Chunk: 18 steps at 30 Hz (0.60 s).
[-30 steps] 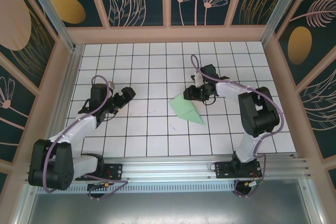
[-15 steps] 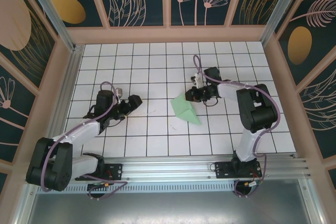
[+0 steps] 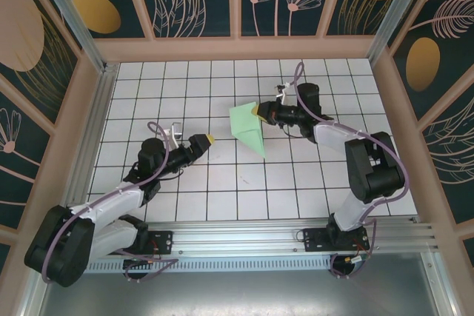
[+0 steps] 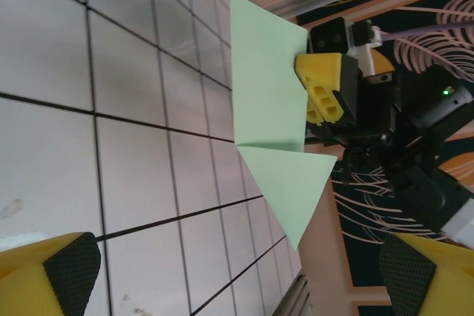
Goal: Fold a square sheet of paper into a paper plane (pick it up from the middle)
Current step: Pick up the paper from the center of the table, then place the paper at the center of the table.
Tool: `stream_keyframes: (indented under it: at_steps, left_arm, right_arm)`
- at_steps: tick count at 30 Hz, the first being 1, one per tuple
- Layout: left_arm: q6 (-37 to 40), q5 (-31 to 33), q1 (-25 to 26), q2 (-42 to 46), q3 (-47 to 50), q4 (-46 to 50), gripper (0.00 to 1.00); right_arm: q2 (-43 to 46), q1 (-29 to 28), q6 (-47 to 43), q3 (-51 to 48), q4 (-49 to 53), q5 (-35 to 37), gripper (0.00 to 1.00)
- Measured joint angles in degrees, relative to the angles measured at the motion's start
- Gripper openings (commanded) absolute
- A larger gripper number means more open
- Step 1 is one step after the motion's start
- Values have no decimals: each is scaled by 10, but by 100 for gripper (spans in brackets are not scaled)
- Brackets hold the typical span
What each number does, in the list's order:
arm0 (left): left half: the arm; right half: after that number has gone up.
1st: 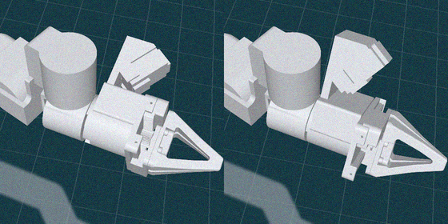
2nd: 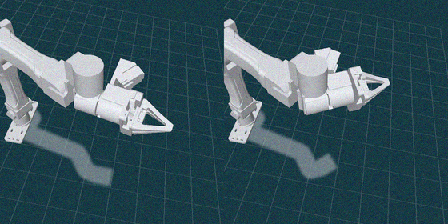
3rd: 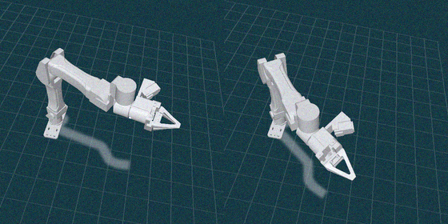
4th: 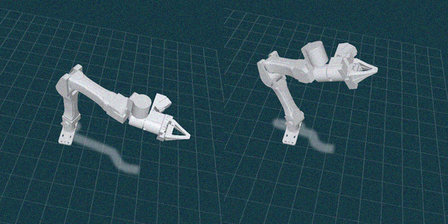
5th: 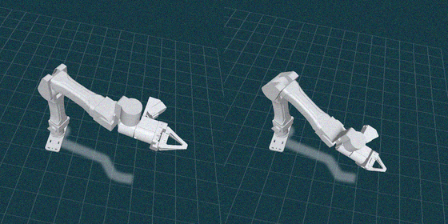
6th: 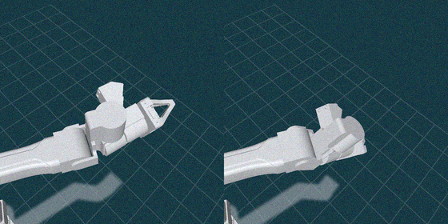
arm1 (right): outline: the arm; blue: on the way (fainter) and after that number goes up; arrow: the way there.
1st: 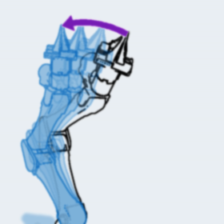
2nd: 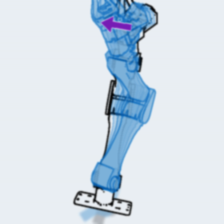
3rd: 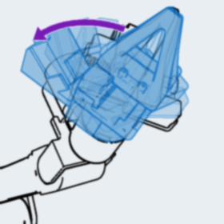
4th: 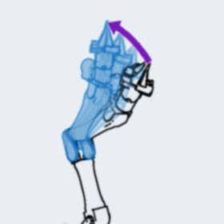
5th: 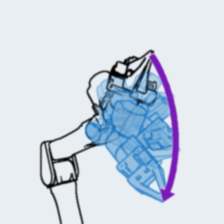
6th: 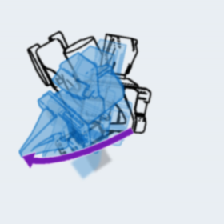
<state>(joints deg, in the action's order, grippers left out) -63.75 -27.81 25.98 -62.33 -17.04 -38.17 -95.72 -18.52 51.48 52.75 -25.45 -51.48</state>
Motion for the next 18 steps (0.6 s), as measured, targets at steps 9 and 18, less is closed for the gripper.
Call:
stream_keyframes:
  at_steps: [9, 18]
  left_arm:
    - [-23, 23, 49, -22, -18, -118, 79]
    - [-50, 36, 63, -73, -23, -215, 40]
  right_arm:
    - [7, -62, 198, 0, -134, 17, 9]
    - [7, -83, 270, 0, -175, 21, 9]
